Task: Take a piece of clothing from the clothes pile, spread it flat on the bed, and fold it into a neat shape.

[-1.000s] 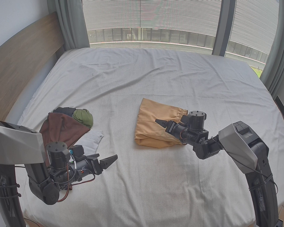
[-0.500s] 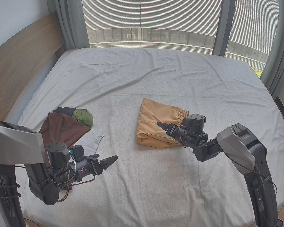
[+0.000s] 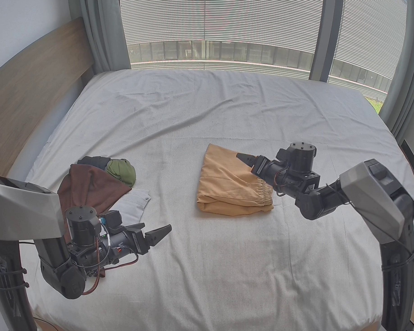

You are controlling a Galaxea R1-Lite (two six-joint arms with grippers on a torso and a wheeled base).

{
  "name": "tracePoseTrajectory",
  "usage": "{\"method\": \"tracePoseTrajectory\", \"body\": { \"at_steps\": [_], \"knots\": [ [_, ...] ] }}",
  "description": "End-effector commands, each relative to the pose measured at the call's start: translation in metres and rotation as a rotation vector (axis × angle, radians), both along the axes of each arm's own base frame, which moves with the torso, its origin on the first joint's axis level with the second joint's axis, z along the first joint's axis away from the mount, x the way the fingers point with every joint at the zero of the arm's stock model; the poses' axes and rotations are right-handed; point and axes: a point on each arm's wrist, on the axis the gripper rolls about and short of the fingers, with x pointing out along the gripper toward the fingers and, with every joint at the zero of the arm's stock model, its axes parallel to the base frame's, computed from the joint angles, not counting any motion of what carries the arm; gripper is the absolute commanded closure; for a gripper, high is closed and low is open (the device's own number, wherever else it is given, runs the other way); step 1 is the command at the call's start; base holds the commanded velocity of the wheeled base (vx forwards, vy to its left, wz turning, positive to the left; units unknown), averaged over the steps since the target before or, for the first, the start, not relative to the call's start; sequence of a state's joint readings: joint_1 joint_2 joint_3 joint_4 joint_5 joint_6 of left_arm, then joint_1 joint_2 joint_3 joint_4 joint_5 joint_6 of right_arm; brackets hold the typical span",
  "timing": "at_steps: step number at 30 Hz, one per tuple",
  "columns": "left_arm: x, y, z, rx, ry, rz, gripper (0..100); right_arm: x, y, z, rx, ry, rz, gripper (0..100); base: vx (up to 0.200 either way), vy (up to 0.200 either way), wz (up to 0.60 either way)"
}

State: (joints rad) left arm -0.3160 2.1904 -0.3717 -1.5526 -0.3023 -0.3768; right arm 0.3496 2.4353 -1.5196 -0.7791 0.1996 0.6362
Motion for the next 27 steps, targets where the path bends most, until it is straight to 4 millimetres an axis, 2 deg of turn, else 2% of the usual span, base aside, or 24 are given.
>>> {"method": "tracePoseTrajectory", "body": {
  "at_steps": [1, 4, 7, 8, 9, 11, 12, 13, 15, 16, 18, 22, 23, 24, 26, 27],
  "knots": [
    [-0.003, 0.000, 0.008, -0.007, -0.021, -0.004, 0, -0.023, -0.013, 0.052, 0.022, -0.069, -0.014, 0, 0.000, 0.000, 0.00],
    [-0.004, 0.000, 0.017, -0.017, -0.050, -0.004, 0, -0.042, -0.027, 0.072, 0.030, -0.099, -0.032, 0, 0.000, 0.000, 0.00],
    [-0.006, 0.000, 0.022, -0.022, -0.065, -0.004, 0, -0.052, -0.032, 0.078, 0.032, -0.107, -0.036, 0, 0.000, 0.000, 0.00],
    [-0.009, 0.000, 0.033, -0.035, -0.097, -0.010, 0, -0.070, -0.042, 0.087, 0.032, -0.122, -0.044, 0, 0.000, 0.000, 0.00],
    [-0.012, -0.001, 0.039, -0.040, -0.113, -0.016, 0, -0.080, -0.046, 0.091, 0.031, -0.128, -0.047, 0, 0.000, 0.000, 0.00],
    [-0.021, -0.001, 0.055, -0.059, -0.156, -0.027, 0, -0.119, -0.061, 0.106, 0.003, -0.177, -0.050, 0, 0.000, 0.000, 0.00],
    [-0.021, -0.001, 0.055, -0.059, -0.156, -0.027, 0, -0.119, -0.061, 0.106, 0.003, -0.177, -0.050, 0, 0.000, 0.000, 0.00],
    [-0.028, 0.000, 0.063, -0.069, -0.172, -0.032, 0, -0.141, -0.070, 0.112, -0.025, -0.210, -0.055, 0, 0.000, 0.000, 0.00],
    [-0.036, 0.001, 0.070, -0.079, -0.189, -0.038, 0, -0.161, -0.077, 0.115, -0.057, -0.243, -0.055, 0, 0.000, 0.000, 0.00],
    [-0.036, 0.001, 0.070, -0.079, -0.189, -0.038, 0, -0.161, -0.077, 0.115, -0.057, -0.243, -0.055, 0, 0.000, 0.000, 0.00],
    [-0.059, 0.007, 0.088, -0.095, -0.233, -0.046, 0, -0.209, -0.097, 0.119, -0.144, -0.319, -0.075, 0, 0.000, 0.000, 0.00],
    [-0.063, 0.009, 0.090, -0.098, -0.240, -0.047, 0, -0.216, -0.101, 0.120, -0.159, -0.331, -0.080, 0, 0.000, 0.000, 0.00],
    [-0.089, 0.019, 0.109, -0.120, -0.308, -0.044, 0, -0.256, -0.121, 0.122, -0.222, -0.384, -0.119, 0, 0.000, 0.000, 0.00],
    [-0.092, 0.020, 0.112, -0.122, -0.321, -0.042, 0, -0.261, -0.123, 0.122, -0.227, -0.388, -0.127, 0, 0.000, 0.000, 0.00],
    [-0.103, 0.030, 0.126, -0.130, -0.398, 0.013, 0, -0.292, -0.138, 0.120, -0.238, -0.410, -0.172, 0, 0.000, 0.000, 0.00],
    [-0.103, 0.030, 0.126, -0.130, -0.398, 0.013, 0, -0.292, -0.138, 0.120, -0.238, -0.410, -0.172, 0, 0.000, 0.000, 0.00]
  ]
}}
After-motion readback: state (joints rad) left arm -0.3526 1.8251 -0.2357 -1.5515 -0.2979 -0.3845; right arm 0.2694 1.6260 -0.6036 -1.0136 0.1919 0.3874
